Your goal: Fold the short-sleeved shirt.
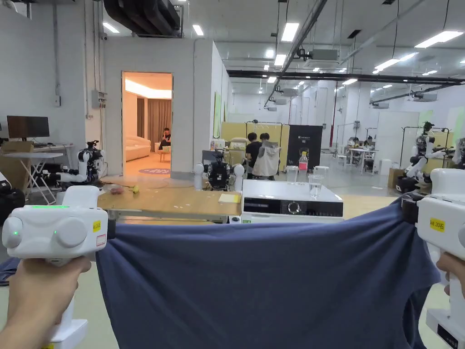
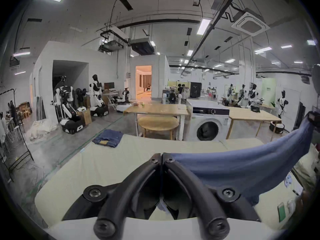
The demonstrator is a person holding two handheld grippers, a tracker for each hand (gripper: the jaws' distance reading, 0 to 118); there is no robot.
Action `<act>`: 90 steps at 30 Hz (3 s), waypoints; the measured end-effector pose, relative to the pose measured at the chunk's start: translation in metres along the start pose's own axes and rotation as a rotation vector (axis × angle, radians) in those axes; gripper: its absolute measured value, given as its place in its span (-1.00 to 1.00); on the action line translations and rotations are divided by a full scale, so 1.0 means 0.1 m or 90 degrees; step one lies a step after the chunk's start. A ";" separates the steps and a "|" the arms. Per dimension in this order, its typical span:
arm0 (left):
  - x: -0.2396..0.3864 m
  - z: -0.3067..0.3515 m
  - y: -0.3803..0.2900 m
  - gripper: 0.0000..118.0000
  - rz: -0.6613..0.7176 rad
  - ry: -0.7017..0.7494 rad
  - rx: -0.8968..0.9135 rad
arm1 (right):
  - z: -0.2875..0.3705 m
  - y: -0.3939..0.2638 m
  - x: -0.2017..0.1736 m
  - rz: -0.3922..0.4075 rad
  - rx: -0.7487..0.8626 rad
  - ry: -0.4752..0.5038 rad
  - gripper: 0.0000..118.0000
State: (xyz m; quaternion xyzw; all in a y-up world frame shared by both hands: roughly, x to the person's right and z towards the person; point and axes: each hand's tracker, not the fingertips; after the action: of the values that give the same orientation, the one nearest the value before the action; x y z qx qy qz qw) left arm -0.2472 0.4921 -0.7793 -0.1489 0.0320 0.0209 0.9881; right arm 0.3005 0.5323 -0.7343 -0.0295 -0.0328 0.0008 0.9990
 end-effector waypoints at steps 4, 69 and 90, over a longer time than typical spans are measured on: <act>0.00 0.42 -0.48 -1.00 -0.011 -0.014 -0.015 | 0.50 -0.48 0.06 0.022 -0.046 -0.013 -1.00; -0.62 1.50 -3.92 -1.00 -0.109 -0.089 -0.315 | 2.64 -3.50 -0.42 0.009 -0.398 0.035 -1.00; -0.36 1.63 -3.65 -1.00 -0.066 -0.106 -0.324 | 2.59 -3.84 0.27 -0.025 -0.420 0.085 0.41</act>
State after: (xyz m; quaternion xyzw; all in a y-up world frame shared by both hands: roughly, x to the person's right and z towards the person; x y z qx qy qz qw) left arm -0.2555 0.1902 -0.5142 -0.3917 -0.0637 -0.0100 0.9178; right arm 0.3107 0.1644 -0.4515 -0.3503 0.0333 -0.0314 0.9355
